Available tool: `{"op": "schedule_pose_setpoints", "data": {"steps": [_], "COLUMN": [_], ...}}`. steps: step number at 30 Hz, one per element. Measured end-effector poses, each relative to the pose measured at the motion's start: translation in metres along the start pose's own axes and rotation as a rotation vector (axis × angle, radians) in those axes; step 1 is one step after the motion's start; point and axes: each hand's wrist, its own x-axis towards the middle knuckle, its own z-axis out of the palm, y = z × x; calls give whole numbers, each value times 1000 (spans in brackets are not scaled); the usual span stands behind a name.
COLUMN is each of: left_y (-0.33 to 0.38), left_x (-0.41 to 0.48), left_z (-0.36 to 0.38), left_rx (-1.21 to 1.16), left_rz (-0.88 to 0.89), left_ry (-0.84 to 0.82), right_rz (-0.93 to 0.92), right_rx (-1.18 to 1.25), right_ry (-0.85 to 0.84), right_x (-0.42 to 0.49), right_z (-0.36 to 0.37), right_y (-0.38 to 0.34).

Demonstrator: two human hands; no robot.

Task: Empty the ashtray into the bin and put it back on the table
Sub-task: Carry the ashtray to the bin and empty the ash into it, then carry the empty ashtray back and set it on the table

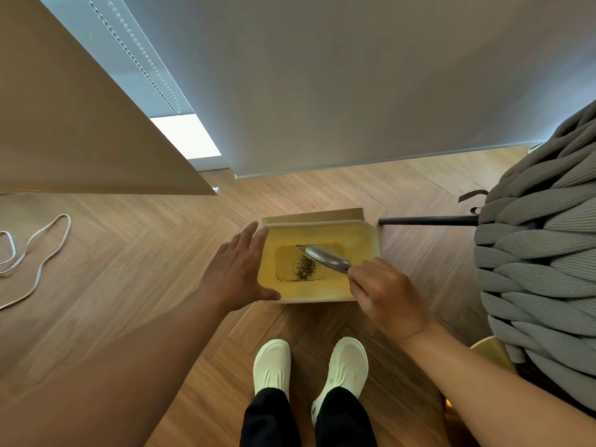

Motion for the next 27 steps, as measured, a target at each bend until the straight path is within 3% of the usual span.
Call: {"op": "schedule_pose_setpoints", "data": {"steps": [4, 7, 10, 13, 17, 27], "left_y": [0, 3, 8, 15, 25, 38], "left_x": [-5, -8, -10, -11, -13, -46], "left_z": [-11, -20, -31, -45, -68, -119], "left_rx": [-13, -15, -29, -62, -97, -169], "left_rz": [72, 121, 163, 200, 214, 233], "left_ry": [4, 1, -8, -20, -34, -101], "right_rz": [256, 569, 907, 1088, 1164, 1154], "right_rx": [202, 394, 732, 963, 1055, 1181], "right_ry": [87, 162, 224, 249, 165, -16], "right_x": [0, 4, 10, 14, 18, 22], "right_z": [-6, -10, -16, -26, -42, -92], "right_y": [-6, -6, -6, -12, -25, -76]}}
